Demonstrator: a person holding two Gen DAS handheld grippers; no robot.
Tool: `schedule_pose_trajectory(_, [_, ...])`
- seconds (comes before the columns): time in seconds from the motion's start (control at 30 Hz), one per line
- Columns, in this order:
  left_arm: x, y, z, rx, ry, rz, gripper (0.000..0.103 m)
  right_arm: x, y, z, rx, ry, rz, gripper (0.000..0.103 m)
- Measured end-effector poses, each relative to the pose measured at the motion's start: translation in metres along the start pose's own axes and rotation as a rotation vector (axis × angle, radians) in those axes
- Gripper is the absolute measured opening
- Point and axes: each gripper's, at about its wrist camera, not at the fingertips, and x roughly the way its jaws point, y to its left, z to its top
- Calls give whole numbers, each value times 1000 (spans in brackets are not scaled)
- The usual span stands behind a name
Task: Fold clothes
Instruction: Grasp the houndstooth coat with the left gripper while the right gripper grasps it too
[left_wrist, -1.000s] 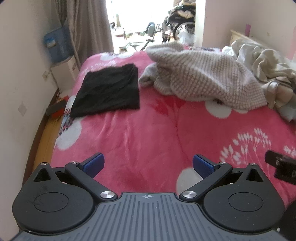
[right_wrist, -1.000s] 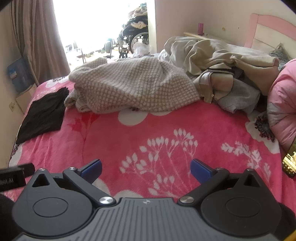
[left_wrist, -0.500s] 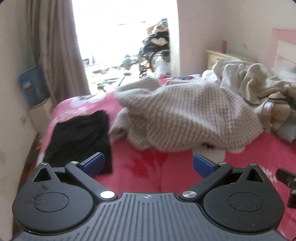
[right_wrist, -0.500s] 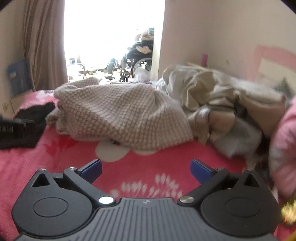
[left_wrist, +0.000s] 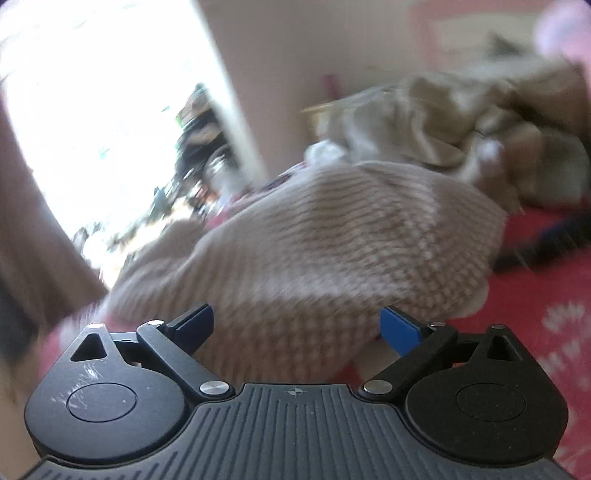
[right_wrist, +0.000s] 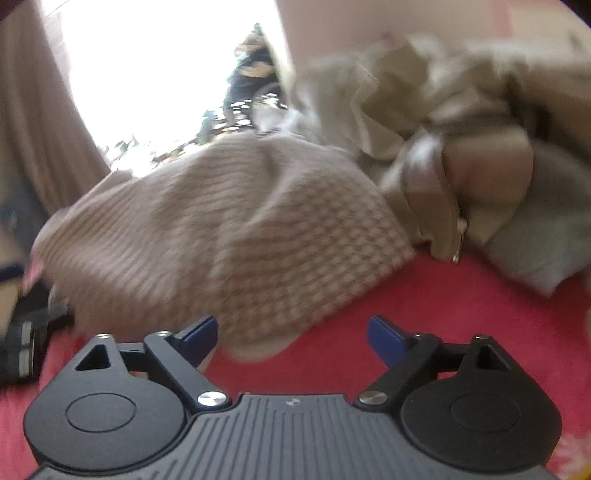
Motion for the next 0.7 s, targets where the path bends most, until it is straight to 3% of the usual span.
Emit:
schedule_pose_trajectory(0.1, [18,-16,4,141,-17,-56,91,32,-30,14,206,60,68,82])
schedule_pose_trajectory(0.17, [32,-25,3,208,2,-84,81,50,-41,16,317,91,124,82])
schedule_pose_trajectory(0.23, [47,-32,-4,252,32,-95,70,61,-43,18,370,87,154,82])
schedule_pose_trajectory(0.3, [55,-36,-10,285,36,-75,63,66,-40,21,398,83,195,72])
schedule_pose_trajectory(0.47, [56,-35,-11,276,24,-28,39,77,-33,23,431,91,241,50])
schedule_pose_trajectory(0.57, [50,-30,-9,221,17,-3,29,67,-27,24,416,61,289,14])
schedule_pose_trajectory(0.7, [28,-20,-7,140,-6,26,17,32,-8,31,311,-45,324,6])
